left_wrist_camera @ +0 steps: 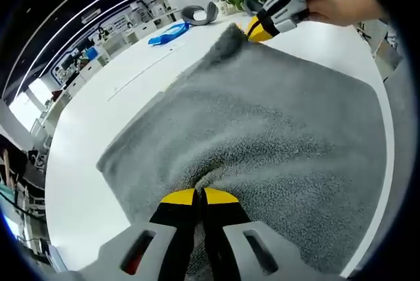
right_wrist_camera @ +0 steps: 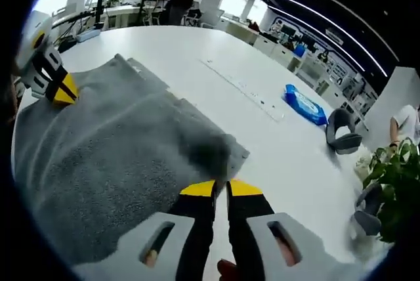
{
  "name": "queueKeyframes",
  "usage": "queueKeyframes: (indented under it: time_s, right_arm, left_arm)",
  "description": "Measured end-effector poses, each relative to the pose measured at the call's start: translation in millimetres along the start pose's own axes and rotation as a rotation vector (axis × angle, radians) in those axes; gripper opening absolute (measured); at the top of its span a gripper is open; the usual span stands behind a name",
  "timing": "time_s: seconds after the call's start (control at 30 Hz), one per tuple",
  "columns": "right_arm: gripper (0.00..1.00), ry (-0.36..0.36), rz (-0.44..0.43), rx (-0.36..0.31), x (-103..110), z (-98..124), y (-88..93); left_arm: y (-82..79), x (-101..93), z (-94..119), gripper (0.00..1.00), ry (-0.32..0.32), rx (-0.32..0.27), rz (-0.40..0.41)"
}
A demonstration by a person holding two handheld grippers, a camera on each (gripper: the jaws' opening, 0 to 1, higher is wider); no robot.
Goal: Fold the towel on the table until its edges align and the towel forms a compact rectangular stack.
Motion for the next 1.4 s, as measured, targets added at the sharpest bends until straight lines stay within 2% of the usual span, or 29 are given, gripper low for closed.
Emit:
queueKeyframes:
  time_s: [0.17, 0.27, 0.3, 0.33, 0.37, 0.43, 0.5, 0.53, 0.63, 0.67, 0.73, 0.77, 0.9, 1.2, 1.4]
  right_arm:
    - [0.05, -0.007, -0.023, -0.012, 1, 14, 2.0]
    - [0.05, -0.030, -0.047, -0.031, 8, 28, 4.7]
    - [0.05, -0.037, -0.047, -0.036, 11, 31, 5.7]
    - [0.05, -0.046, -0.050, -0.045, 14, 36, 6.8]
    - [0.04, -0.071, -0.065, -0.057, 21, 42, 8.1]
    - [0.02, -0.123, -0.090, -0.072, 35, 53, 11.4]
    - [0.01, -0.153, -0.080, -0.089, 48, 65, 15.1]
    - [0.01, -0.189, -0.083, -0.093, 57, 72, 17.7]
    - [0.02, -0.243, -0.084, -0.091, 77, 87, 27.5]
    - [0.03, -0.265, -0.073, -0.071, 83, 90, 32.4]
    - [0.04, -0.274, -0.062, -0.061, 92, 97, 40.8]
    - [0.04, -0.298, -0.082, -0.056, 98, 102, 45.4]
    - [0.06, -0.353, -0.106, -0.032, 112, 115, 58.2]
    - [0.09, -0.456, -0.082, 0.008, 134, 140, 80.8]
    - [0.12, -0.460, -0.041, 0.025, 134, 147, 91.7]
  left_arm:
    - [0.9, -2.5, 0, 0.03, -0.024, -0.008, -0.018]
    - [1.3, -2.6, 1, 0.03, -0.032, -0.019, -0.011]
    - [2.0, -3.7, 2, 0.03, -0.020, -0.029, 0.076]
    - [2.2, -3.3, 2, 0.03, -0.014, -0.029, 0.113]
    - [2.6, -0.8, 6, 0.03, 0.006, -0.030, 0.200]
    - [1.2, 2.6, 13, 0.03, -0.003, -0.039, 0.187]
    - [-3.7, 1.1, 26, 0.03, -0.011, -0.081, 0.185]
    - [-6.2, 0.0, 32, 0.04, -0.015, -0.105, 0.213]
    - [-9.4, -4.5, 44, 0.04, -0.017, -0.126, 0.249]
    - [-12.2, -9.2, 50, 0.03, -0.012, -0.146, 0.335]
    - [-15.8, -18.4, 58, 0.01, 0.044, -0.200, 0.374]
    - [-17.5, -24.1, 64, 0.01, 0.050, -0.228, 0.389]
    - [-14.0, -43.0, 74, 0.05, 0.045, -0.244, 0.315]
    - [-0.3, -81.7, 104, 0.18, 0.101, -0.292, 0.250]
    - [8.7, -95.9, 107, 0.19, 0.116, -0.279, 0.236]
Point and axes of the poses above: the point that each gripper's makers call its tool centre point, and the gripper's own axes: z roughly backward along the fingers, x roughly to its left, y roughly out of its underside, the point moved 7 cm from there along z, roughly backward along the fingers, and after that the axes turned 9 degrees about -z, right-handed, at the moved point
